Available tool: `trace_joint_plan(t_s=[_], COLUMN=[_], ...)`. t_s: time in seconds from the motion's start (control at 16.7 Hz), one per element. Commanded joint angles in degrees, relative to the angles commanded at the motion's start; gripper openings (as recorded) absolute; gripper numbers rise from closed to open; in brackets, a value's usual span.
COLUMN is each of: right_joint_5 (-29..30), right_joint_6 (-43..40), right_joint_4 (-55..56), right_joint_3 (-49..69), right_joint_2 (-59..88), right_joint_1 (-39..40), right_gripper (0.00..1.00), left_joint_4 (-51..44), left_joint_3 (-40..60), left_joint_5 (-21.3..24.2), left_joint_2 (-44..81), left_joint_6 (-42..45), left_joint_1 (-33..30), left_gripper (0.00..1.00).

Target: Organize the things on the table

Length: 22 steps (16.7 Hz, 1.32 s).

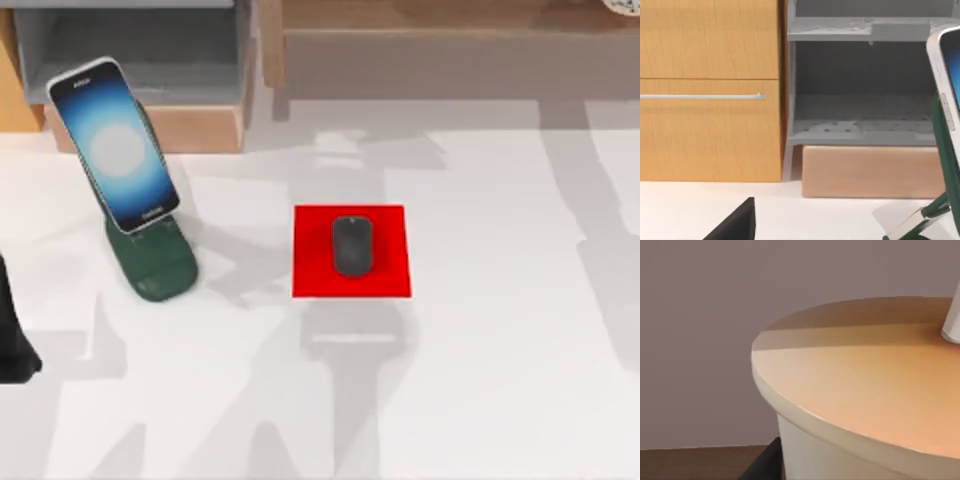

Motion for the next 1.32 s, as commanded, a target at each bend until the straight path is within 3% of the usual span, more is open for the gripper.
trace_joint_plan(t_s=[0.42,0.96,1.32], right_joint_5=[-4.6,-5.1,-10.4], right_joint_6=[-0.5,-0.5,-5.5], right_joint_4=[-6.5,-7.3,1.0], right_joint_3=[5.1,5.5,-2.9], right_joint_2=[1.6,1.5,-2.0], right_joint_1=[-1.3,-1.1,-2.5], right_gripper=[0.0,0.0,0.0], left_joint_4=[0.0,0.0,0.0], left_joint_3=[0.0,0.0,0.0], left_joint_5=[0.0,0.0,0.0], left_joint_2=[0.0,0.0,0.0], left_joint_6=[0.0,0.0,0.0], left_joint_1=[0.0,0.0,0.0], left_gripper=[1.0,1.0,1.0])
